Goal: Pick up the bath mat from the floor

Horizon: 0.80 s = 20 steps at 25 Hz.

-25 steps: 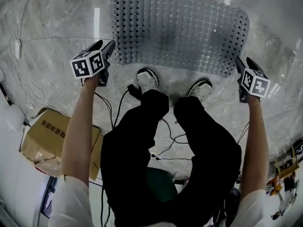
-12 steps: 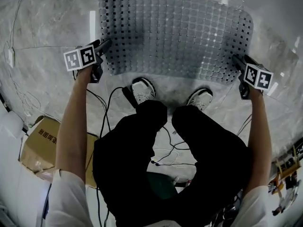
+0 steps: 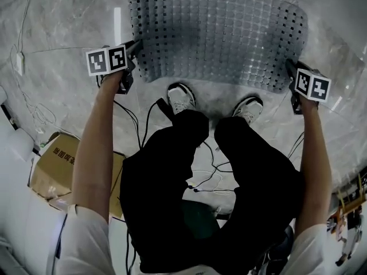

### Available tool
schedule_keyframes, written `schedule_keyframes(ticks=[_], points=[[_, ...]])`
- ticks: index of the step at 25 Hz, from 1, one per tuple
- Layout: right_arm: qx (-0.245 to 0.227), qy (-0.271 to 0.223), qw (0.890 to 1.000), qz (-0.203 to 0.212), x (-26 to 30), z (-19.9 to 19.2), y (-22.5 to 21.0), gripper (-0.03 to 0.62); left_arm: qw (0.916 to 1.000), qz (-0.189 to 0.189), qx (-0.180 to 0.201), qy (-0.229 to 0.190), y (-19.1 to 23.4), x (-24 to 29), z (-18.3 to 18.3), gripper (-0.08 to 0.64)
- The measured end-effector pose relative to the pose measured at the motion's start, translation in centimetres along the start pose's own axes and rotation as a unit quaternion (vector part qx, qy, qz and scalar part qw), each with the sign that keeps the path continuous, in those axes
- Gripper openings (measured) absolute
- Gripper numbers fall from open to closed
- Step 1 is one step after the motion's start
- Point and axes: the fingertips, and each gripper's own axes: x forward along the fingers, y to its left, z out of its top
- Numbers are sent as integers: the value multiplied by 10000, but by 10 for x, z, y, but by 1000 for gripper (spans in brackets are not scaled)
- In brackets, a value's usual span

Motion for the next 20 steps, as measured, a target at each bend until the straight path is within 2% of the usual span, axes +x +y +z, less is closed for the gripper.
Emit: schedule_keyframes(ticks=[2, 7, 11, 15, 20], points=[[-21, -16, 9999, 99, -16, 0, 19, 67, 10000, -38, 74, 54, -19, -12, -2, 86], [-297, -84, 9992, 245, -66, 15, 63, 57, 9994, -44, 303, 148, -67, -48, 4, 73], [-544, -34, 9976, 437, -108, 20, 92, 55, 9980, -191, 547, 247, -111, -78, 7, 66], [-873, -1, 9954, 390, -171, 24, 113, 52, 9924, -356, 1110, 389, -165, -124, 10, 64], [-1028, -36, 9941, 332, -255, 18, 130, 52, 9897, -428, 1314, 380, -219, -193, 10, 64]])
